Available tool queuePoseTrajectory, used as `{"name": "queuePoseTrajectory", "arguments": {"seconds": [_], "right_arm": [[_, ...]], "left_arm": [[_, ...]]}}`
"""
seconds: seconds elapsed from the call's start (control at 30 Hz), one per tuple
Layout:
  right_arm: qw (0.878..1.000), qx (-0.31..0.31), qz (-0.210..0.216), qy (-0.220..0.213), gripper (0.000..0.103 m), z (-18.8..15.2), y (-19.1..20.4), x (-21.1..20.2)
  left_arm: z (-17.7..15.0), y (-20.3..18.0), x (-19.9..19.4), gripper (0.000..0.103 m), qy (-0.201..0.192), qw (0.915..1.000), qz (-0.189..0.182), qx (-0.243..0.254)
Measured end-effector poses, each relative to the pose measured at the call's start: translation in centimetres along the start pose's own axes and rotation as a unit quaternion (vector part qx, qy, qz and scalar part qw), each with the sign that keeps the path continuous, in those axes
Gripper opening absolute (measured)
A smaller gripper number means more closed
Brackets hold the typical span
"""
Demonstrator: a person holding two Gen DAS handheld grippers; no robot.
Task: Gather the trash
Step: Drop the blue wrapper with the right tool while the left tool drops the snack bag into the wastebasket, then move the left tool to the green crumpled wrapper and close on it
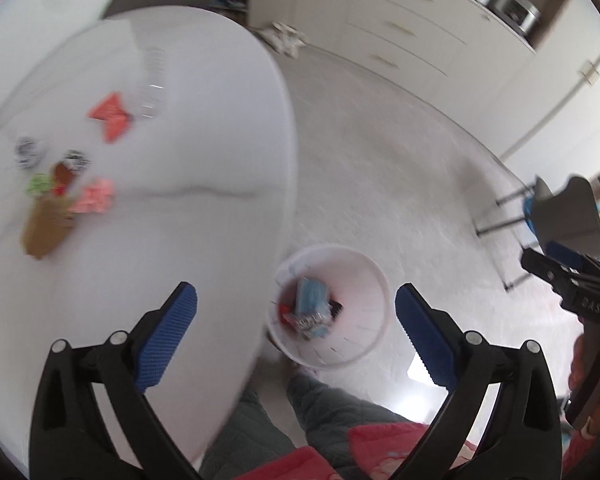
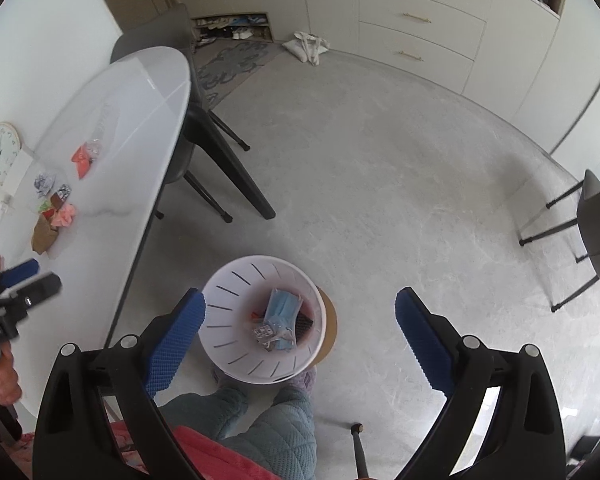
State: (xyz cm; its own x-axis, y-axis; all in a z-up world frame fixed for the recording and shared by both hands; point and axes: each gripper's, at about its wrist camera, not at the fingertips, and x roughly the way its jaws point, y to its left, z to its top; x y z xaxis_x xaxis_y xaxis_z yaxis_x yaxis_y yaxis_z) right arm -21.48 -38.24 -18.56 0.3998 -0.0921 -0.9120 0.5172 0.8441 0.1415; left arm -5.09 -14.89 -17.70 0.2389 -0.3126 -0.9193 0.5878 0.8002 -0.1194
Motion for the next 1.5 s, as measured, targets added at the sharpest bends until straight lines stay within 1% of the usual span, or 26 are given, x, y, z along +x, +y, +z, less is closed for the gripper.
{"name": "queuePoseTrajectory", "arguments": {"seconds": [0.1,0.2,0.33,0.4,0.5,0.57,0.63,0.7,0.8,0.83,0.9,1.0,1.1,1.13,1.17,1.2,1.3,1.4,1.5], "right_arm": [[1.000,-0.015,0.008,-0.009,0.097,0.5,1.7,-0.5],[0.999,-0.029,0.020,-0.013,0.098,1.1,3.6,-0.6],[0.998,-0.052,0.034,-0.015,0.098,1.9,6.6,-0.3],[0.997,-0.066,0.042,-0.012,0.098,2.1,8.6,0.2],[0.995,-0.087,0.053,-0.003,0.098,2.4,11.4,1.1],[0.993,-0.099,0.060,0.004,0.098,2.4,13.1,1.7],[0.992,-0.111,0.064,0.011,0.098,2.4,14.9,2.2],[0.990,-0.122,0.068,0.019,0.098,2.4,16.9,2.8],[0.988,-0.135,0.073,0.030,0.098,2.4,19.4,3.3],[0.987,-0.139,0.074,0.032,0.098,2.5,20.0,3.5],[0.985,-0.151,0.073,0.036,0.098,2.5,21.5,3.7],[0.980,-0.178,0.078,0.041,0.098,2.7,24.2,4.5],[0.974,-0.210,0.074,0.049,0.098,3.0,26.7,5.5],[0.972,-0.219,0.073,0.050,0.098,3.2,27.4,5.9],[0.969,-0.229,0.074,0.049,0.098,3.4,28.2,6.2],[0.968,-0.236,0.076,0.047,0.098,3.7,28.7,6.4],[0.963,-0.253,0.086,0.039,0.098,5.1,30.8,7.3],[0.958,-0.264,0.101,0.035,0.098,7.3,33.1,8.6],[0.954,-0.276,0.112,0.030,0.098,9.3,35.1,9.9]], "left_arm": [[0.0,3.7,-2.0,0.095,-0.025,0.9987,0.036,-0.027],[-0.4,8.0,-3.4,0.095,-0.042,0.9949,0.068,-0.062],[-1.0,12.9,-3.8,0.095,-0.051,0.9889,0.103,-0.095],[-1.1,15.5,-3.8,0.095,-0.058,0.9856,0.122,-0.102],[-1.1,18.7,-3.0,0.095,-0.059,0.9832,0.144,-0.096],[-1.0,20.9,-2.1,0.095,-0.057,0.9832,0.151,-0.085],[-0.7,22.9,-0.8,0.095,-0.054,0.9830,0.165,-0.062],[-0.3,23.6,0.2,0.095,-0.048,0.9833,0.174,-0.024],[0.4,24.3,1.9,0.095,-0.035,0.9835,0.172,0.043],[0.7,24.6,2.8,0.095,-0.031,0.9824,0.170,0.071],[1.1,24.7,3.9,0.095,-0.026,0.9797,0.169,0.105],[1.8,25.1,5.5,0.095,-0.023,0.9753,0.159,0.151],[2.1,25.2,6.3,0.095,-0.026,0.9693,0.155,0.189],[2.1,25.2,6.3,0.095,-0.027,0.9684,0.152,0.196],[2.3,25.4,6.1,0.095,-0.029,0.9691,0.145,0.197],[2.3,25.6,5.7,0.095,-0.033,0.9716,0.136,0.191],[3.3,27.3,4.2,0.095,-0.041,0.9859,0.091,0.134],[4.3,29.5,3.7,0.095,-0.044,0.9931,0.077,0.077],[5.7,31.9,4.0,0.095,-0.052,0.9952,0.080,0.024]]}}
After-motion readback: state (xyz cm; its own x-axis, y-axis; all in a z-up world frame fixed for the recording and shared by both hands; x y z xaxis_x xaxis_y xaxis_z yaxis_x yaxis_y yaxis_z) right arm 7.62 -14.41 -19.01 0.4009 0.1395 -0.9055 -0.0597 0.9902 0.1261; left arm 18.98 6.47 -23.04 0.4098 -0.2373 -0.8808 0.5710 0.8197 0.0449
